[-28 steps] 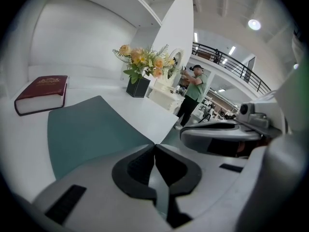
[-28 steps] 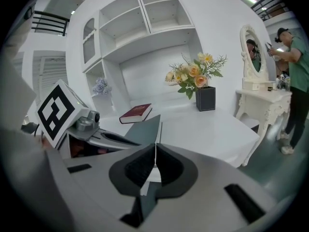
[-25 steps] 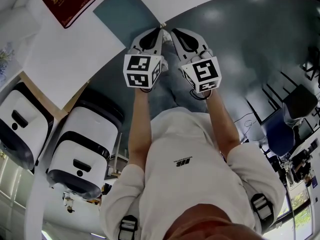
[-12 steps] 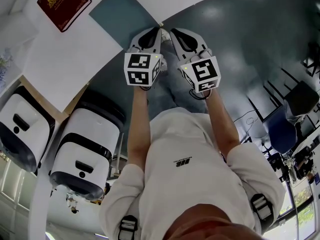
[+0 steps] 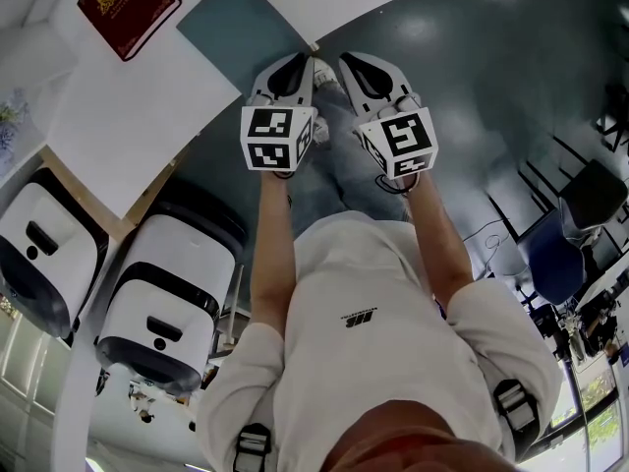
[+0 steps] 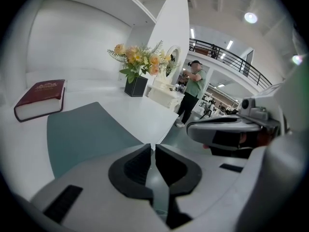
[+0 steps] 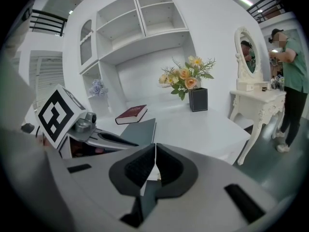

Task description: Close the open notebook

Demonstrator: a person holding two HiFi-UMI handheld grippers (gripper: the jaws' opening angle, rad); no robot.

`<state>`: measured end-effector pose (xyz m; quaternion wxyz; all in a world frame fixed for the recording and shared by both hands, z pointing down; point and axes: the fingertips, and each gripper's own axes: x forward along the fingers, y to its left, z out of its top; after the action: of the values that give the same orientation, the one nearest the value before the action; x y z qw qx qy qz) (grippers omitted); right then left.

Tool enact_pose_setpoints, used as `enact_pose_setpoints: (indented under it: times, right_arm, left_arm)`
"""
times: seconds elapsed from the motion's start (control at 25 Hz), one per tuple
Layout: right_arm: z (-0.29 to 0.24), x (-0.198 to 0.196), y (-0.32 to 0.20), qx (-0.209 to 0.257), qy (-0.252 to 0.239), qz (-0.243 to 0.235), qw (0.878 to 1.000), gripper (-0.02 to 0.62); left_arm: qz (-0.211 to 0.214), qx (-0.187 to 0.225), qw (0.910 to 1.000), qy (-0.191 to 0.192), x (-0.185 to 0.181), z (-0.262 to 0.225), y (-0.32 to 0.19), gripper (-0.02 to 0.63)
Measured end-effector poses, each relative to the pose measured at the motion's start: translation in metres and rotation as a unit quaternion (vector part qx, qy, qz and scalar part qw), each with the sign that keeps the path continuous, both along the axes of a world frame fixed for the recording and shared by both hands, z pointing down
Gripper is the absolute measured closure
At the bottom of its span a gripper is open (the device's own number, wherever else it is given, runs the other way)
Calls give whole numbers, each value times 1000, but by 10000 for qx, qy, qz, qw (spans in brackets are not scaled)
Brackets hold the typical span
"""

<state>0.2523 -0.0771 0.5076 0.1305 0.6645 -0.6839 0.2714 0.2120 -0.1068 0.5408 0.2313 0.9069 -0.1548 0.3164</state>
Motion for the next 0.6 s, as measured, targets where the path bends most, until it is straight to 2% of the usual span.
enact_pose_setpoints:
  times: [0.6]
  right_arm:
    - [-39,-5,24,204,234,-75,9995,598]
  left_arm:
    - [-170,328,9984,419,-20,-60,18,606]
